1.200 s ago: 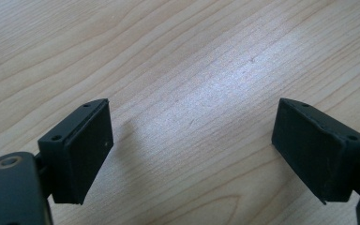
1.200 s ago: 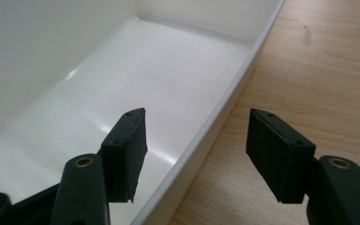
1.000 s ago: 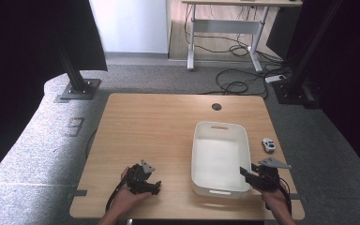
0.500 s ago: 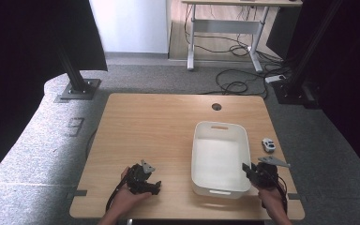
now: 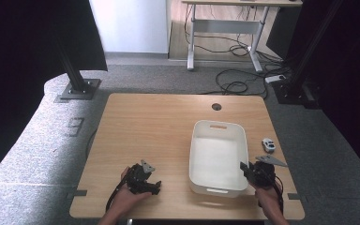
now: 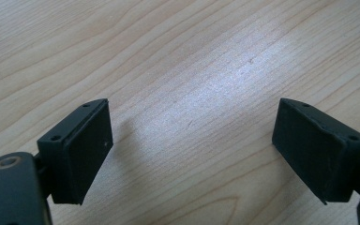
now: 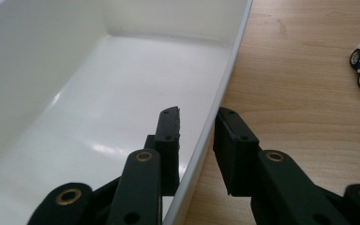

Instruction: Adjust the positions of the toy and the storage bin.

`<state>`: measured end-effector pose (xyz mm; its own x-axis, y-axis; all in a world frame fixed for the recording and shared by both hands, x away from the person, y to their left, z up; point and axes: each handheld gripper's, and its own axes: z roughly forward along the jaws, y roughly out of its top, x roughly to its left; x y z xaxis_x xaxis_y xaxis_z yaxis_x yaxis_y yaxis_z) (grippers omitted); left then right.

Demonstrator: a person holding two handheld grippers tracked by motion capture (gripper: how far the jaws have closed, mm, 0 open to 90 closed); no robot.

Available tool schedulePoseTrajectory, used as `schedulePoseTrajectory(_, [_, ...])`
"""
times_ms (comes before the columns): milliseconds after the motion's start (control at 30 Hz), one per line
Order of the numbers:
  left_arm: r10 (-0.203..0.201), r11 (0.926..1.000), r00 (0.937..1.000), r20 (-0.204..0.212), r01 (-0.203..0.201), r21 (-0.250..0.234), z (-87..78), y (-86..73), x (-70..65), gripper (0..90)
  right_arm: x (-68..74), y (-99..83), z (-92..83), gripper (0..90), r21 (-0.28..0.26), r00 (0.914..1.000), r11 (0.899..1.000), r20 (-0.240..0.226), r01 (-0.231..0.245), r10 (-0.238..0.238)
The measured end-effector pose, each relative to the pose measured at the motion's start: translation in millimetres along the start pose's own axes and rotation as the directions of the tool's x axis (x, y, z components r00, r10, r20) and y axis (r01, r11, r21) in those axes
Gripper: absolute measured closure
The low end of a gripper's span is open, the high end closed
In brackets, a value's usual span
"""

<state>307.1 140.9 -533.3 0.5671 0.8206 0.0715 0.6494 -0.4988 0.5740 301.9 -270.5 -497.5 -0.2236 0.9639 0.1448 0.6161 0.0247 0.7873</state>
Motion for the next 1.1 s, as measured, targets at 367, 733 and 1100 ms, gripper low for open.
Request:
schedulePoseTrajectory(367, [0.004, 1.0, 1.0, 0.002, -0.004, 0.001, 0.0, 0.0, 0.4, 12.9, 7.1, 3.5, 7.0, 71.0, -0.007, 1.0, 1.0, 0.001, -0.004, 0.004])
schedulePoseTrajectory(733, [0.004, 1.0, 1.0, 0.004, -0.004, 0.0, 0.1, 0.0, 0.6, 13.0, 14.5, 6.7, 13.2, 70.9, -0.012, 1.0, 1.0, 0.007, -0.003, 0.003])
schedulePoseTrajectory(1100, [0.01, 0.9999, 0.9999, -0.001, -0.01, -0.001, -0.9, -0.9, -0.9, 13.0, 20.9, 10.1, 20.1, 70.9, -0.019, 0.9999, 1.0, 0.003, -0.011, 0.011])
